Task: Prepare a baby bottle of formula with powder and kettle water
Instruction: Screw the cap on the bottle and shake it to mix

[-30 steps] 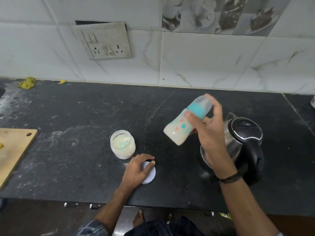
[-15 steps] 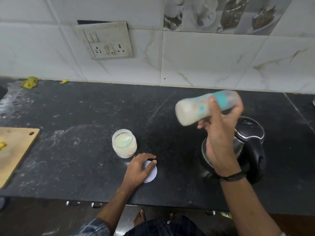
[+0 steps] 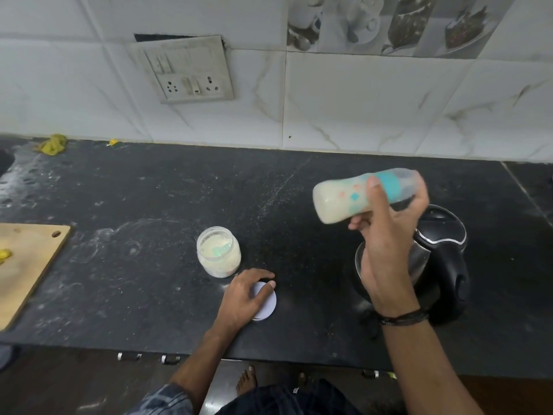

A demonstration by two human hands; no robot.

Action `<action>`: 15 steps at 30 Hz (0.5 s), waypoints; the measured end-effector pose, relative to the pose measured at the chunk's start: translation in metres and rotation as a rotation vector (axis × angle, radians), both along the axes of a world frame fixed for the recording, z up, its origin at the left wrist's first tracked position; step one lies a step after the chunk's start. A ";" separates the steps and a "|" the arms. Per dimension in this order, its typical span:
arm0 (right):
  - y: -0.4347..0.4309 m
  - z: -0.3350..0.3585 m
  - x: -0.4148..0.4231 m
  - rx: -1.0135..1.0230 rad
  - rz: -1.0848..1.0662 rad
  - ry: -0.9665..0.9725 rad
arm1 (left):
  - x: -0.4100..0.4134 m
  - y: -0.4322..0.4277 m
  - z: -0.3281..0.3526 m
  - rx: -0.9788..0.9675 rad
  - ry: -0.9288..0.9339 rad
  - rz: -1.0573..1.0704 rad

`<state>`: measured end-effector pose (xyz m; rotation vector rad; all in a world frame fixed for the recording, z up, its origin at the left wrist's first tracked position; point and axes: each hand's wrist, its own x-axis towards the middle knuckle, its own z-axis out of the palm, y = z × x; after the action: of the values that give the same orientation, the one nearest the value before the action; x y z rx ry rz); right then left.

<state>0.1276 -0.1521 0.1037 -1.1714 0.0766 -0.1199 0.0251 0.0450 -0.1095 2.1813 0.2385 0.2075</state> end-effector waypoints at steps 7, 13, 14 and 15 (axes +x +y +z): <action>-0.001 0.000 -0.001 -0.033 0.048 -0.049 | -0.001 0.000 0.002 0.000 0.010 -0.007; -0.007 0.002 0.007 -0.186 0.186 -0.041 | -0.001 0.000 0.004 0.012 0.011 -0.005; -0.008 0.002 0.004 -0.235 0.249 -0.065 | -0.001 0.000 0.004 0.010 0.012 -0.006; -0.008 0.002 0.003 -0.232 0.243 -0.089 | -0.001 0.000 0.005 0.005 0.012 -0.006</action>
<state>0.1304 -0.1605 0.1054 -1.3959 -0.1623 0.0349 0.0242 0.0445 -0.1049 2.1881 0.2387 0.1919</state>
